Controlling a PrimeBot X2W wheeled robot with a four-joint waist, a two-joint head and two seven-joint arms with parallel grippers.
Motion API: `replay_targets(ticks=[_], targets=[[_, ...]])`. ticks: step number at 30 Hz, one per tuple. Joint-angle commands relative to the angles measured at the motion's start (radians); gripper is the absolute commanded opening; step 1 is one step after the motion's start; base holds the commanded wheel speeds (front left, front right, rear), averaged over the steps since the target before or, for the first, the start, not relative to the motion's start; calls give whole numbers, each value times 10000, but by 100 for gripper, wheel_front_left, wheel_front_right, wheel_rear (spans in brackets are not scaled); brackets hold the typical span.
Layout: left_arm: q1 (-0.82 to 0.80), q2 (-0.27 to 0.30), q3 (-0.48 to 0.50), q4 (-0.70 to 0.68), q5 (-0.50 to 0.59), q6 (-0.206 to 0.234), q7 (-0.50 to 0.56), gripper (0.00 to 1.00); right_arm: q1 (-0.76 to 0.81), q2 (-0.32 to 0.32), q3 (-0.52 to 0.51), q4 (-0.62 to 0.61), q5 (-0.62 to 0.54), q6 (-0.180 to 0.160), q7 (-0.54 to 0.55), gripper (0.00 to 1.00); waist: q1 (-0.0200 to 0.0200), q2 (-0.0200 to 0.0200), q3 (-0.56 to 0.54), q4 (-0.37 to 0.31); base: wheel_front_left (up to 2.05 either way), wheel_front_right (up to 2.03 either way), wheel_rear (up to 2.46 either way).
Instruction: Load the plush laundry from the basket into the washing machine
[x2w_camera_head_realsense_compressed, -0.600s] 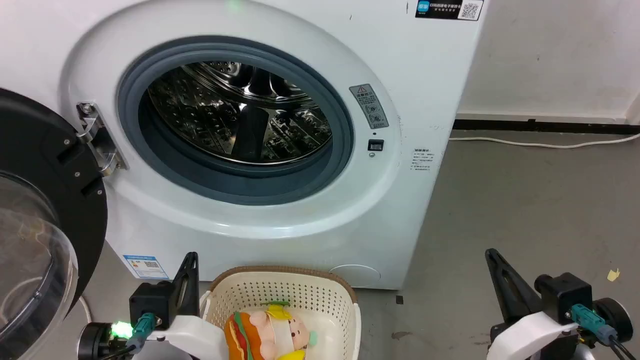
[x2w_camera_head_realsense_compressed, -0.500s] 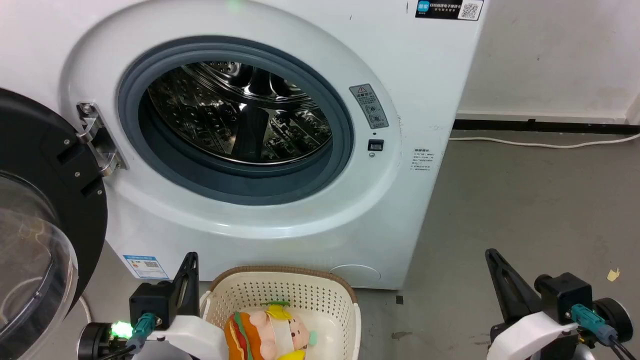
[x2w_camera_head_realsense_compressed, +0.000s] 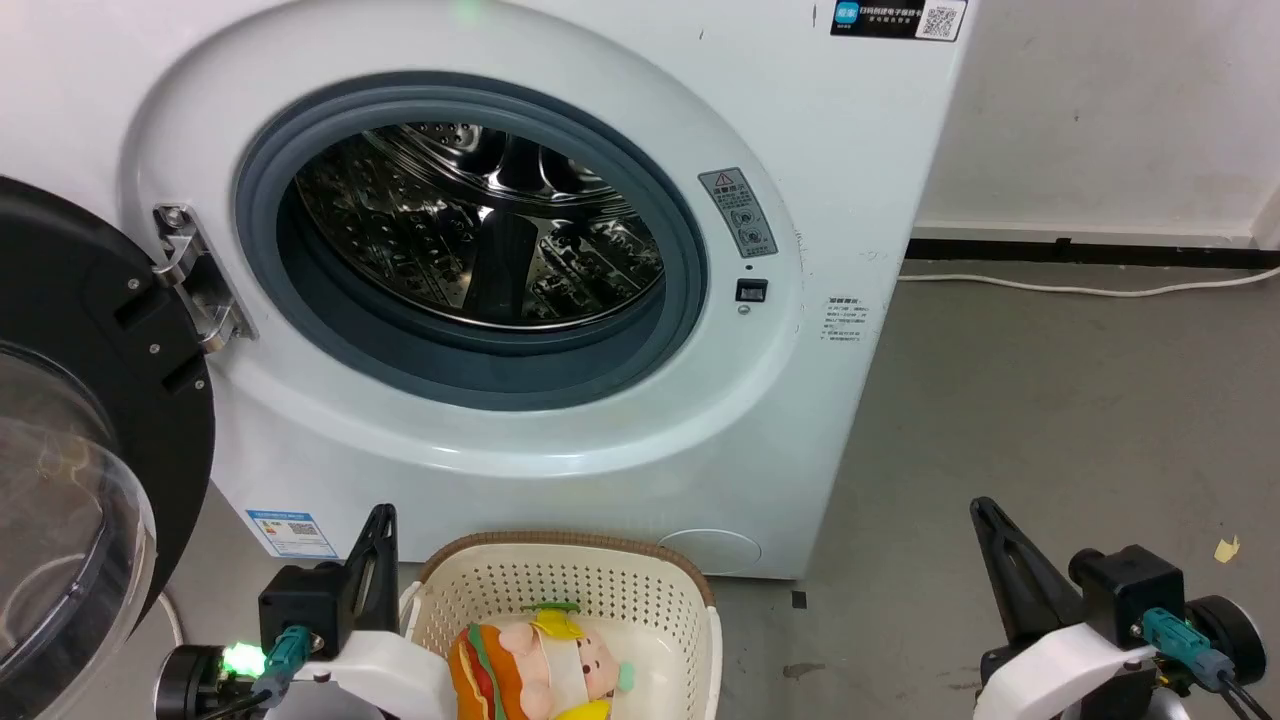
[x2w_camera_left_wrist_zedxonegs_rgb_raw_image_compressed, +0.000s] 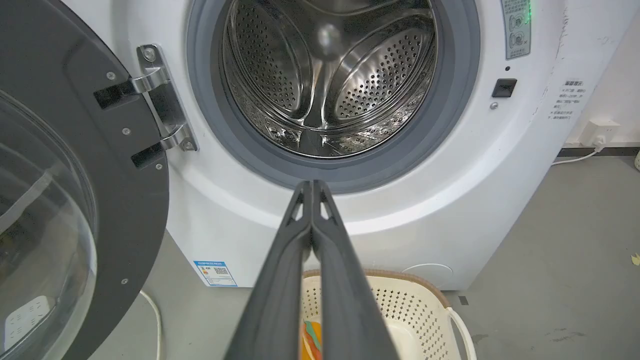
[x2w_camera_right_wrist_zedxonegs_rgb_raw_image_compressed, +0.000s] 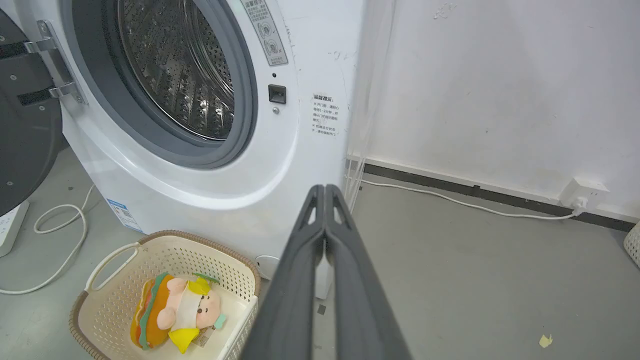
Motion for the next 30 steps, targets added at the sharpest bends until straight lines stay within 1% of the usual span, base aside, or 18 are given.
replay_targets(ticks=[1, 18, 19, 30], targets=[[-147, -1, 26, -43, 26, -43, 3, 0, -117, -6, -24, 3, -62, -9, 12, 0, 0, 0, 0, 0, 0, 0, 0], [-147, -1, 26, -43, 26, -43, 3, 0, -117, -6, -24, 3, -62, -9, 12, 0, 0, 0, 0, 0, 0, 0, 0], [4, 0, -7, 4, -3, 12, -2, 100, 3, 0, 6, 0, 8, 0, -3, 100, 0, 0, 0, 0, 0, 0, 0], [-30, 0, -239, 89, -78, 119, -156, 100, 27, -2, -52, 0, 191, -1, -157, 100, 0, 0, 118, -32, 0, 0, 0]])
